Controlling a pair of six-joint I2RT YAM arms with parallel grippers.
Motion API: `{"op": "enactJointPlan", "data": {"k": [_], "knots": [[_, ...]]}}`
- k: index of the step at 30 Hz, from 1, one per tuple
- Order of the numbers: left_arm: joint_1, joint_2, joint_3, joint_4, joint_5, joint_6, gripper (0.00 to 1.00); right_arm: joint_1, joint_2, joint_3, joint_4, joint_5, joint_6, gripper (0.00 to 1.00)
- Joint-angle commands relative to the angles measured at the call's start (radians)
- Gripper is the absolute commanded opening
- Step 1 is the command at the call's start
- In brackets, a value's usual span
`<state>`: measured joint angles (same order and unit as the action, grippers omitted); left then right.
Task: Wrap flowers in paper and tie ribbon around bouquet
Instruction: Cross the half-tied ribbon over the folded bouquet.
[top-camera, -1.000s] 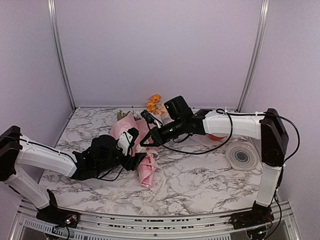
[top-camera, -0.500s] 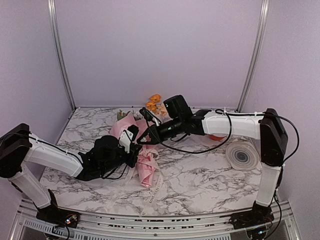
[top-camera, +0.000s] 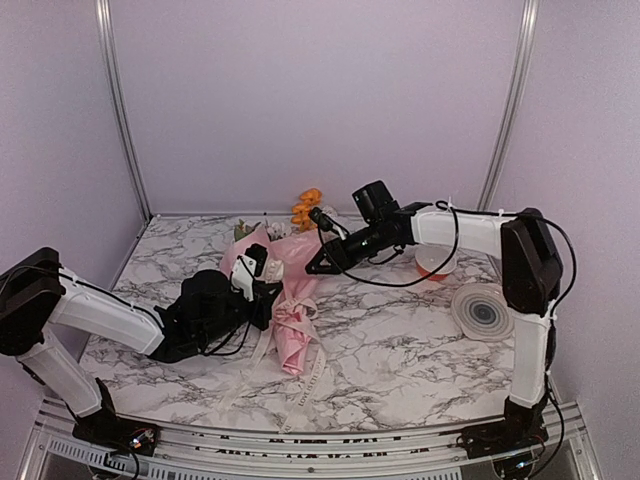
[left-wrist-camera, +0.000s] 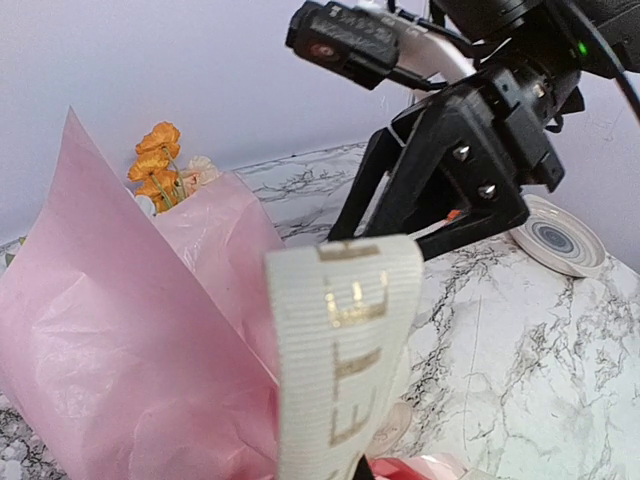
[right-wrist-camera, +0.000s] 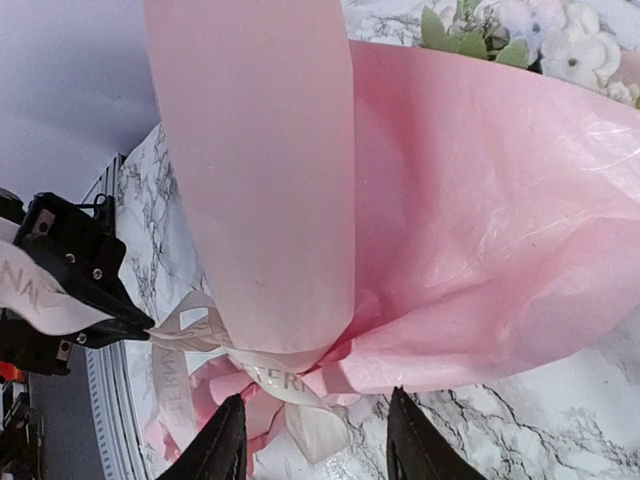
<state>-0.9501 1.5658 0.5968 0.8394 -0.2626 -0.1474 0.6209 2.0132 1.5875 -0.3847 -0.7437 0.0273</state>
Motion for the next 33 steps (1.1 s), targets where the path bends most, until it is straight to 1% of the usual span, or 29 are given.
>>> {"op": "enactJointPlan", "data": {"k": [1, 4, 7, 11, 14, 18, 19, 22, 23, 31, 33], "knots": [[0.005, -0.035, -0.022, 0.066, 0.019, -0.024, 0.0, 0.032, 0.114, 0.134, -0.183, -0.05, -0.176, 0.46], [0.004, -0.042, -0.029, 0.071, 0.016, -0.024, 0.0, 0.047, 0.15, 0.161, -0.17, -0.088, -0.186, 0.53], [0.004, -0.048, -0.034, 0.074, 0.02, -0.025, 0.0, 0.06, 0.208, 0.239, -0.23, -0.11, -0.206, 0.55], [0.004, -0.051, -0.035, 0.075, 0.025, -0.023, 0.0, 0.077, 0.231, 0.24, -0.228, -0.117, -0.21, 0.57], [0.005, -0.05, -0.035, 0.078, 0.021, -0.026, 0.0, 0.083, 0.245, 0.26, -0.263, -0.131, -0.23, 0.52], [0.005, -0.047, -0.034, 0.079, 0.016, -0.027, 0.0, 0.083, 0.235, 0.244, -0.275, -0.132, -0.247, 0.49], [0.005, -0.045, -0.033, 0.081, 0.017, -0.028, 0.0, 0.085, 0.233, 0.241, -0.275, -0.131, -0.247, 0.46], [0.005, -0.043, -0.032, 0.081, 0.018, -0.03, 0.0, 0.087, 0.238, 0.236, -0.275, -0.133, -0.245, 0.27], [0.006, -0.043, -0.032, 0.081, 0.018, -0.03, 0.0, 0.088, 0.24, 0.236, -0.275, -0.135, -0.244, 0.24], [0.011, -0.049, -0.044, 0.081, 0.016, -0.036, 0.0, 0.097, 0.238, 0.224, -0.254, -0.13, -0.256, 0.33], [0.011, -0.048, -0.045, 0.081, 0.015, -0.04, 0.0, 0.097, 0.244, 0.225, -0.263, -0.129, -0.268, 0.33]]}}
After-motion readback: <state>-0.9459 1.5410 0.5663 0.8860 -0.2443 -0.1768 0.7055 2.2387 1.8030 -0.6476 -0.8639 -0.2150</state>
